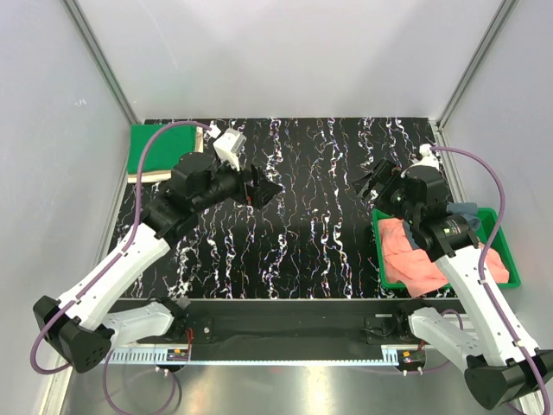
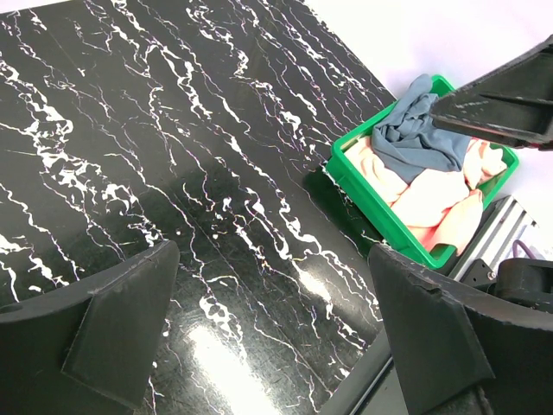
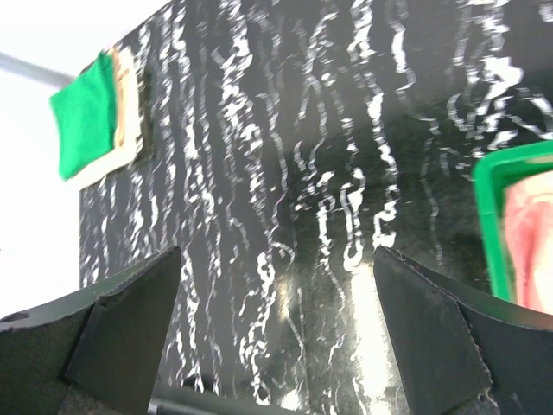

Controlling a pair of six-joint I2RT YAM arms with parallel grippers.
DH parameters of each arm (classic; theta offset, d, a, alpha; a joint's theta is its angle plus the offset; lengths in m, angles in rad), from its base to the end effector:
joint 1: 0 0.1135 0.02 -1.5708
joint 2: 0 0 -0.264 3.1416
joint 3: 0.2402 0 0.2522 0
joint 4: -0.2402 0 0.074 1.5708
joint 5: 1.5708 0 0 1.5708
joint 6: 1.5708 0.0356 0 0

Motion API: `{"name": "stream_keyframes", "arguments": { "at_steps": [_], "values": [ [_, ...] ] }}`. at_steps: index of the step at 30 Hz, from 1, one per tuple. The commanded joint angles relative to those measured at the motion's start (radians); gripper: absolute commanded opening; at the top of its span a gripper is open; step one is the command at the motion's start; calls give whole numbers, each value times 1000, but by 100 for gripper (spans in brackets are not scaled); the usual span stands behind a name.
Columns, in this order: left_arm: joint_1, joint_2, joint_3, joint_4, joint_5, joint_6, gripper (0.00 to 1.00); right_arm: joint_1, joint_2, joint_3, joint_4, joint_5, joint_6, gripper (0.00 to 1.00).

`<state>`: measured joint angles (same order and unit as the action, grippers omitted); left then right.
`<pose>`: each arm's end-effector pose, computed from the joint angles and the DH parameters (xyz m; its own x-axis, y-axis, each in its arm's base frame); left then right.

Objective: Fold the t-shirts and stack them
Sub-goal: Grab the tshirt from the pile

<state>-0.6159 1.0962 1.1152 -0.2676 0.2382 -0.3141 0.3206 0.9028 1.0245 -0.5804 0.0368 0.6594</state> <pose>0.1979 -0.1504 0.3862 -0.4221 -0.0691 -0.9039 0.6494 0.6727 -0.3547 0.1813 0.0588 0.3615 -0.5059 0.4771 -0.7186 0.0333 0.8433 0.5364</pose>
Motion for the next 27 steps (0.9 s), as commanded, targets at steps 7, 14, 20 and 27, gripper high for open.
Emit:
{"name": "stream_keyframes", "arguments": {
  "at_steps": [7, 14, 20, 27],
  "values": [
    [-1, -19, 5, 41, -11, -3, 99, -40, 183, 184, -298, 460, 146, 99],
    [-2, -36, 3, 38, -26, 1, 99, -418, 363, 177, -403, 456, 221, 94],
    [-1, -27, 9, 34, 1, -13, 99, -635, 409, 108, -323, 442, 238, 82],
    [-2, -24, 11, 36, 9, -16, 99, -742, 469, 36, -188, 336, 198, 66]
  ]
}}
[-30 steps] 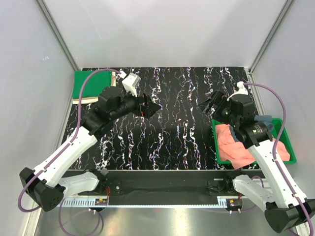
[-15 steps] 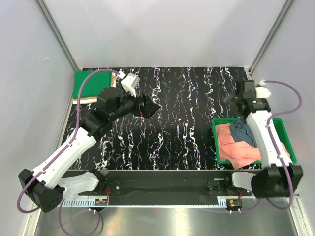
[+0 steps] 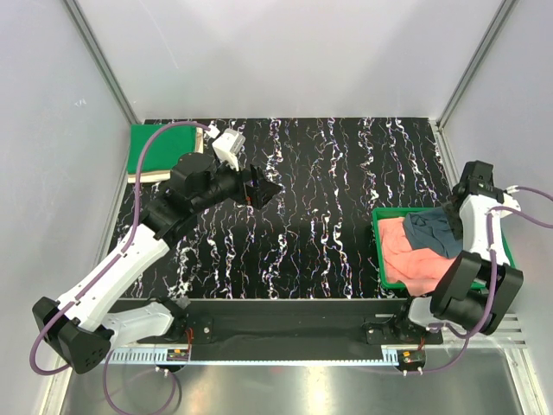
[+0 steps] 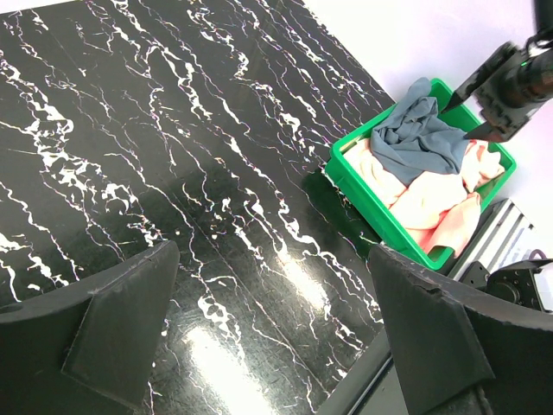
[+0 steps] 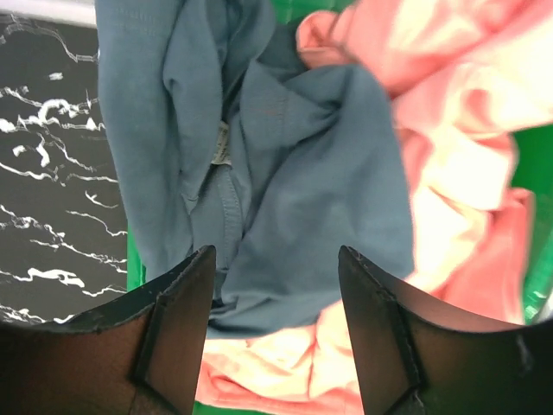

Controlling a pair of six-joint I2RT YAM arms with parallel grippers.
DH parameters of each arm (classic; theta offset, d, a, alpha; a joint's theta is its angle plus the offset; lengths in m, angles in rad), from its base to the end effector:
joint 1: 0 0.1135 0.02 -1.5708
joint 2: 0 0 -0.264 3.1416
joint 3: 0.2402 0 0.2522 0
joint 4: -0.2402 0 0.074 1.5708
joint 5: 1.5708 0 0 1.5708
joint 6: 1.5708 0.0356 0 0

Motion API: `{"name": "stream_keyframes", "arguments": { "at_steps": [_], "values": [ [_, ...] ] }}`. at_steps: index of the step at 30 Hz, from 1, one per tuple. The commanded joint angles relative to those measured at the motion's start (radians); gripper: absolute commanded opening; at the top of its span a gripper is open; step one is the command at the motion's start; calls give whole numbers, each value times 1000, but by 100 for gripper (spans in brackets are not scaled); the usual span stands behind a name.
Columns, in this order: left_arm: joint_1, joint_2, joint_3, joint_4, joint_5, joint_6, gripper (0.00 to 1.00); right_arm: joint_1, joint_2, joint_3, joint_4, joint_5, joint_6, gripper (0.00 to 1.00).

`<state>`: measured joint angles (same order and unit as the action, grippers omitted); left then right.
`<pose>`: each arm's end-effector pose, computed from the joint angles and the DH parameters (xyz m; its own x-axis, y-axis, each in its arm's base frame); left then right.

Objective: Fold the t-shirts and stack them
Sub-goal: Grab the tshirt from the pile

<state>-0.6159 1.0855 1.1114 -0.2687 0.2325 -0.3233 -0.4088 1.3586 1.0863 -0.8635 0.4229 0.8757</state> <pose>0.1958 -0.1486 0.3872 -0.4227 -0.0796 -0.9028 0.6438 0.6747 -0.3609 0.2340 -0.1173 0.2669 -0.1327 0.8207 -0.5557 0.9729 0.2150 0.0853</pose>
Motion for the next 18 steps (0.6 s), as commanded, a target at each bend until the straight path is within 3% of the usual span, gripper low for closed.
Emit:
{"name": "stream_keyframes", "arguments": {
  "at_steps": [1, 15, 18],
  "values": [
    [-2, -15, 15, 36, 14, -5, 99, -19, 20, -40, 148, -70, -33, 66],
    [-2, 8, 11, 37, -1, 3, 99, -59, 146, -89, 205, -81, -23, 64],
    [-2, 11, 13, 36, 1, 4, 99, -61, 152, -103, 228, -75, -24, 58]
  ]
}}
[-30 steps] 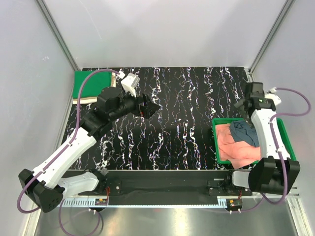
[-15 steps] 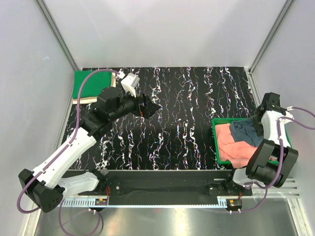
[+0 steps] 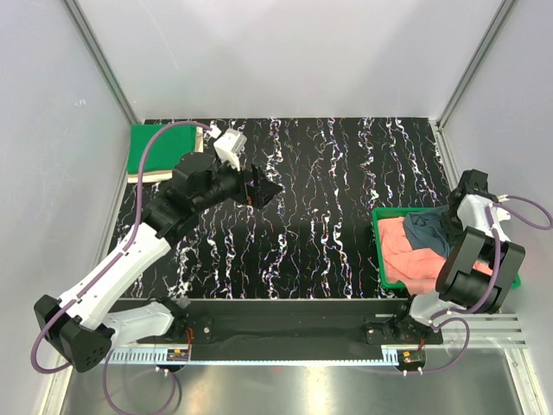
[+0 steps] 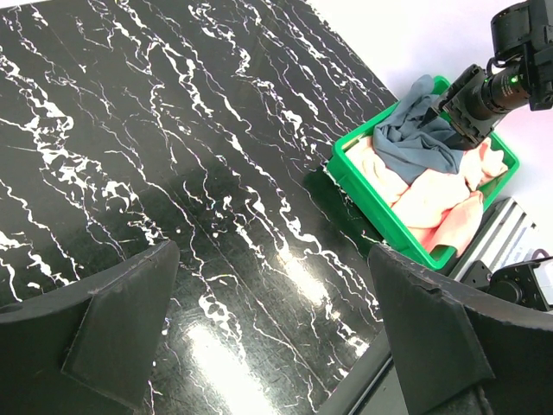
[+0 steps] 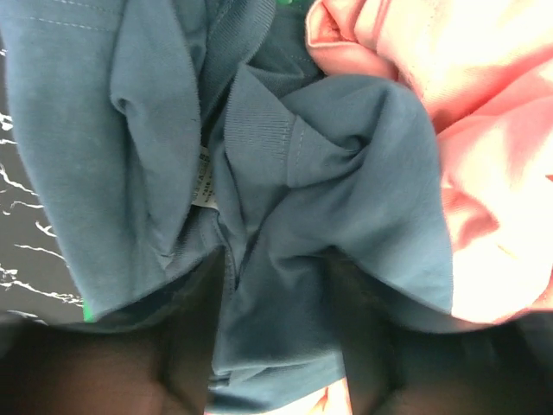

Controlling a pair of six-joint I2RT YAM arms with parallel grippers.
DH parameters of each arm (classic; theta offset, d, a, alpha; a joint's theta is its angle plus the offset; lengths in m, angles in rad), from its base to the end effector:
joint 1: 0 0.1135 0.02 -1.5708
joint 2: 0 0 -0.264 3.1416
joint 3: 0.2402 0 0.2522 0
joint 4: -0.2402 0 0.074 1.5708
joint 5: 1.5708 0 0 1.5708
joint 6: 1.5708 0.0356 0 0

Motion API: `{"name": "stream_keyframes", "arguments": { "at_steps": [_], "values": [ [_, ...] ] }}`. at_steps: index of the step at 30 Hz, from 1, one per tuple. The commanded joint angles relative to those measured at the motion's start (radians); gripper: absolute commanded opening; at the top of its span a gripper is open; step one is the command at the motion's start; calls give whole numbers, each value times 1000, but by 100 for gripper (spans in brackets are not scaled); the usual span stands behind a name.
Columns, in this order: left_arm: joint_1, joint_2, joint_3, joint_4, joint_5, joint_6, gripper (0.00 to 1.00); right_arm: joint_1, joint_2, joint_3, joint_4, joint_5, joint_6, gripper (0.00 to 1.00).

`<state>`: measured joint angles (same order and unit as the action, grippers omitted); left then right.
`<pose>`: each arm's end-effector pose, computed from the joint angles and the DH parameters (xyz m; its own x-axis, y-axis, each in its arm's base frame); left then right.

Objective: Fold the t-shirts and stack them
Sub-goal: Grab the tshirt from the pile

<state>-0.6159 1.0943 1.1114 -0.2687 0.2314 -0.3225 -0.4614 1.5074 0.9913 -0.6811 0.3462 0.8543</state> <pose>0.1977 -0.1500 0.3852 -0.4284 -0.0747 -0.9005 0.6409 0.6774 -0.3611 0.2500 -0.1378 0.2082 -0.1481 0.8658 -0.4779 0.9765 0.2044 0.0677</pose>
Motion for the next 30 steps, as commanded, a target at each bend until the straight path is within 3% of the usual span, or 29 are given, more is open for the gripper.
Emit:
{"name": "stream_keyframes", "arguments": {
  "at_steps": [1, 3, 7, 8, 13, 20, 26, 30],
  "values": [
    [-1, 1, 13, 36, -1, 7, 99, -10, 7, -11, 52, -1, -6, 51],
    [-1, -8, 13, 33, -12, 13, 99, -13, 16, -6, 57, -18, -8, 45],
    [-1, -31, 11, 33, -33, 23, 99, -17, -9, 15, 61, -56, -37, 4],
    [-1, -34, 10, 33, -38, 26, 99, -17, -24, 20, 60, -61, -41, 0],
    [-2, -33, 13, 31, -15, 19, 99, -17, -200, 62, 31, -50, -89, 0],
    [-1, -25, 16, 36, 9, 7, 99, -17, -314, 174, -38, -104, -123, 0],
    [-1, -34, 10, 36, -33, 19, 99, -17, -381, 236, 26, -344, -178, 0],
    [-2, -34, 8, 33, -43, 25, 99, 1, -368, 370, 48, -521, -147, 0]
  ]
}}
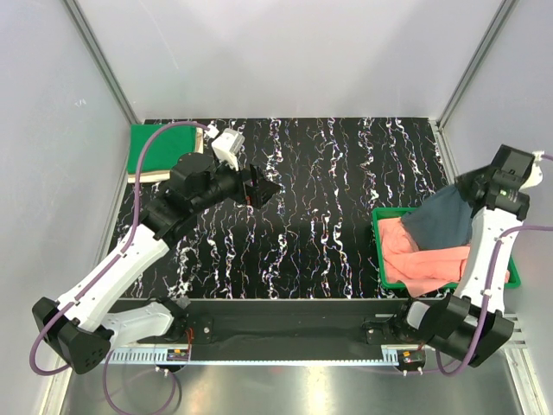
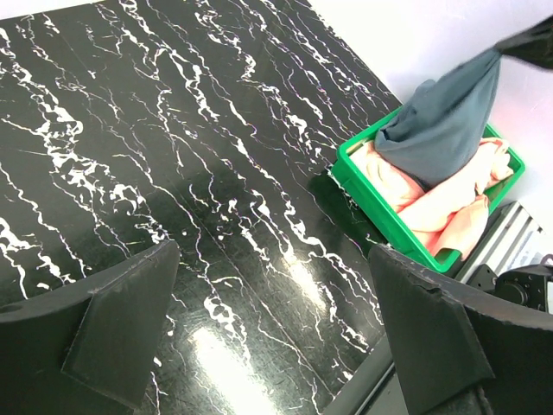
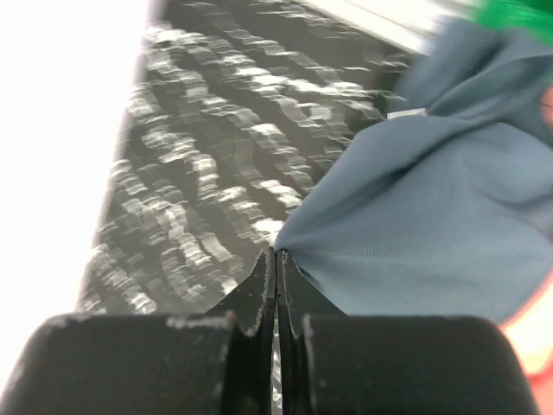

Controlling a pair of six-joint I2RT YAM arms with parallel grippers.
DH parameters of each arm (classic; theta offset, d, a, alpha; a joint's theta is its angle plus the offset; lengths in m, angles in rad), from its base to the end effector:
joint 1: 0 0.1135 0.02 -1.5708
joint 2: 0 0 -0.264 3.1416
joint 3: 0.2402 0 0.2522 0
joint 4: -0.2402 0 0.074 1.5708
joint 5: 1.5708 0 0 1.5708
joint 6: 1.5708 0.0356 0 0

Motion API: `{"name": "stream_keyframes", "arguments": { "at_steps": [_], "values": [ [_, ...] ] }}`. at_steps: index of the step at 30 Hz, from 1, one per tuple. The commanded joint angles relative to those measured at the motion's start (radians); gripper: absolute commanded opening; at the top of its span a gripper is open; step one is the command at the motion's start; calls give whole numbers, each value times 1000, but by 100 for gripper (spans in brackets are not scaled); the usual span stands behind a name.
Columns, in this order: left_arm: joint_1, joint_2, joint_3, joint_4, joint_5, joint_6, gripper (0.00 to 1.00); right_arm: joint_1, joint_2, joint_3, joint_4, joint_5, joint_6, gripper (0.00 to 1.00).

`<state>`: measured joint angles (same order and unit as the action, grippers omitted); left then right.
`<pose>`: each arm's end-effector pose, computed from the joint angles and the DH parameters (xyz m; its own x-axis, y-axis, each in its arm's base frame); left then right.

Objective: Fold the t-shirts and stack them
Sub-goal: Grab the tshirt from the pile, then move the tshirt to the center of the board

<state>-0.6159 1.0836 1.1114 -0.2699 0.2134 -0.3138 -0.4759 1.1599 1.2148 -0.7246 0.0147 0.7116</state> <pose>0.1958 -0.1478 0.3875 -0.4122 -0.0778 -0.9078 0.6363 0.6885 -0.3480 0.2147 -0.1112 0.3608 -0.1120 0.7923 -0.5997 0.7150 0.4834 0.5051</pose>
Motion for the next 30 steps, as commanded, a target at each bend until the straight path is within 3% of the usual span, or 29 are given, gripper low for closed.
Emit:
{"name": "stream_keyframes", "arguments": {
  "at_steps": [1, 14, 18, 20, 25, 30],
  "values": [
    [-2, -22, 8, 34, -35, 18, 99, 25, -3, 184, 91, -203, -4, 0],
    [15, -39, 18, 18, -59, 16, 99, 269, 357, 1122, 16, -399, 12, 0],
    [16, -47, 19, 11, -77, 10, 99, 419, 542, 1473, -59, -415, 25, 0],
    [19, -47, 25, -15, -144, -7, 99, 511, 624, 1538, -53, -414, 29, 0],
    [33, -62, 27, -45, -276, -33, 99, 661, 681, 1381, -35, -380, 9, 0],
    [42, -53, 30, -54, -278, -51, 99, 757, 650, 955, 54, -342, -41, 1]
  ]
}}
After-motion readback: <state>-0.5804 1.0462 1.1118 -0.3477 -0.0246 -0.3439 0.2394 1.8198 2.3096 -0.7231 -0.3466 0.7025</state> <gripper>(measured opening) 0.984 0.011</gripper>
